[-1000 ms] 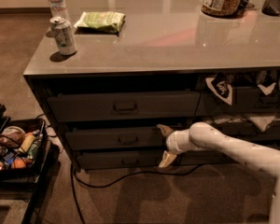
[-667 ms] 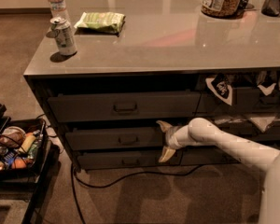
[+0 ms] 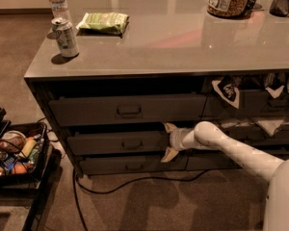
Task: Open middle drawer
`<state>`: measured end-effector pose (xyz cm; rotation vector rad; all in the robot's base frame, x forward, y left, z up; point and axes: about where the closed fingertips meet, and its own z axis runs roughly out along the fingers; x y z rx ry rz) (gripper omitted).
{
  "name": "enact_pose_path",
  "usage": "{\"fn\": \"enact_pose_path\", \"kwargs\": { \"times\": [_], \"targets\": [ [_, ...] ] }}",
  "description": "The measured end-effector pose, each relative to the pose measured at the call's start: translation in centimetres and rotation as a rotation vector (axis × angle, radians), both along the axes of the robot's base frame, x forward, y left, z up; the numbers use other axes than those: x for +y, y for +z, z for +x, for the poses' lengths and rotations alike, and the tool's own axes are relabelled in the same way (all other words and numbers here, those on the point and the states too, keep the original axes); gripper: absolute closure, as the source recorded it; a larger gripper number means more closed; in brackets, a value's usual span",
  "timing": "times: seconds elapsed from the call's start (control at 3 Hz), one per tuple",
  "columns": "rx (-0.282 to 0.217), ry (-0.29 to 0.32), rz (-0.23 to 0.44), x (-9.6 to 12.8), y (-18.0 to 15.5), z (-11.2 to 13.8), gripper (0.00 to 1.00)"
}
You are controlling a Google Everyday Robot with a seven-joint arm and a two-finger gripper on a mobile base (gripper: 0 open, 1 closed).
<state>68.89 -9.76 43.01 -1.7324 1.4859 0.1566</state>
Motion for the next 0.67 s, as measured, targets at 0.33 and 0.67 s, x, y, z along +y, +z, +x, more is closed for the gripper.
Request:
{"fn": "enact_pose_path", "kwargs": {
  "times": [0.33,0.67],
  "targets": [
    [0.029,-0.007,-0.013,-0.02,-0.97,-0.05,0.00],
    [0.034,-0.033,-0.015,-0.32,-1.69,0.07,0.00]
  ]
}}
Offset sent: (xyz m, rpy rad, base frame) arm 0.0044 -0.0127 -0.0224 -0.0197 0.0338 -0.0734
